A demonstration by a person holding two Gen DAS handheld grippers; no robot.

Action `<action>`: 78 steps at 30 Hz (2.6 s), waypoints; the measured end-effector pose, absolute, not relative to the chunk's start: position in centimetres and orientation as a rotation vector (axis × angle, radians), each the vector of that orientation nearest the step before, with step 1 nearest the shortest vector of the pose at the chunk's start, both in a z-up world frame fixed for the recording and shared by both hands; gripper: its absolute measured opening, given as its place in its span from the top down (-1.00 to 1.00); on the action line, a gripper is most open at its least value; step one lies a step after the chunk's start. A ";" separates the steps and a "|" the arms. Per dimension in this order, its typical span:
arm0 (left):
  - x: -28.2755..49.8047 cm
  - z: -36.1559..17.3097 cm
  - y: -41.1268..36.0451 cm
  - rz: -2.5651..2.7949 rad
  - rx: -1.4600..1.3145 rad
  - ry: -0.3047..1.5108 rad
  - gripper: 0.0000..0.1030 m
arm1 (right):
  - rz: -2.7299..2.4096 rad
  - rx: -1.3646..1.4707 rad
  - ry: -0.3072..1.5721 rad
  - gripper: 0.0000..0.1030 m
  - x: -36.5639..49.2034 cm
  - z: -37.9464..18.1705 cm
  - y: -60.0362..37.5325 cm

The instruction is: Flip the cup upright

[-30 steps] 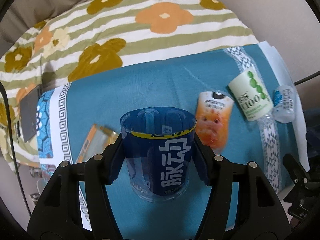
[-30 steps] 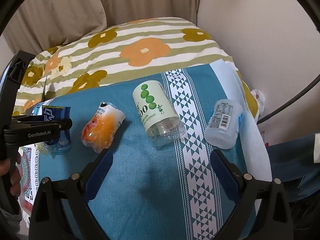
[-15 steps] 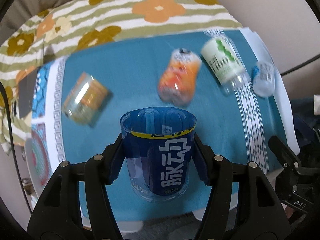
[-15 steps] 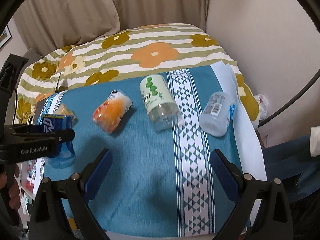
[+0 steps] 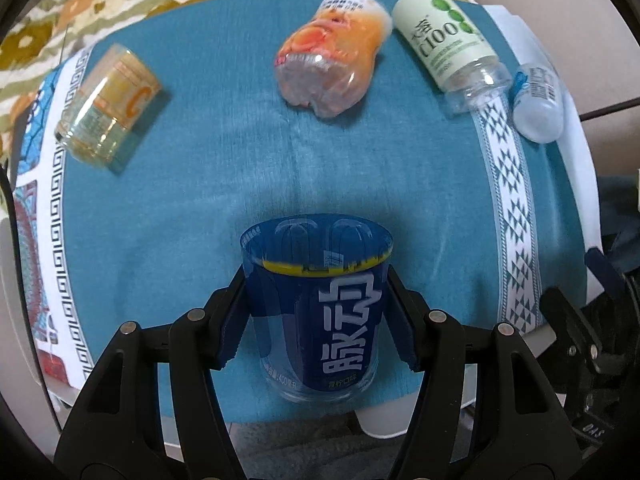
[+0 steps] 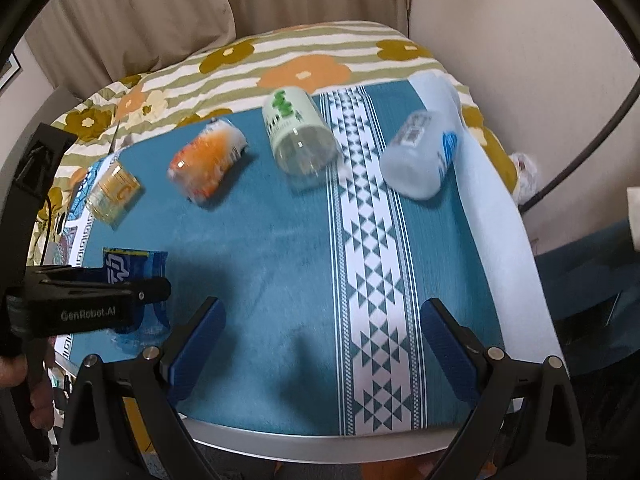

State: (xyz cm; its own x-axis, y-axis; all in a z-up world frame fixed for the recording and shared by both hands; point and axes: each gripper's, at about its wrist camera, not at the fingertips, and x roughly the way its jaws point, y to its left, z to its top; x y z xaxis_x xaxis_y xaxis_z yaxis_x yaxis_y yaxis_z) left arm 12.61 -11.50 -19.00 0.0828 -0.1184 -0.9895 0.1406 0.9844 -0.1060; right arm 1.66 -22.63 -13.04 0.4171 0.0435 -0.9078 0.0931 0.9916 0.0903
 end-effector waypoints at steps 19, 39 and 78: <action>11.0 -19.8 -12.2 -0.123 0.056 1.447 -0.77 | -0.024 0.137 1.143 -0.89 1.0 -13.9 -23.2; 7.3 -10.1 -3.1 -0.005 0.016 1.211 -1.00 | 0.187 0.043 1.181 -0.89 5.3 -8.2 -17.8; 8.8 -15.1 8.4 -0.152 -0.119 1.288 -1.00 | 0.263 0.349 1.752 -0.14 14.8 -20.2 -9.9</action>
State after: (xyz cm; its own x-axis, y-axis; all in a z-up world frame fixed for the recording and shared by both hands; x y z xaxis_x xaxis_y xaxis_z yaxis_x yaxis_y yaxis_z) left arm 8.75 8.41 -15.13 0.2711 -0.1790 -0.9457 0.0466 0.9838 -0.1729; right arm 14.85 -9.92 -20.19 -0.1863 0.3726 -0.9091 0.0893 0.9279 0.3620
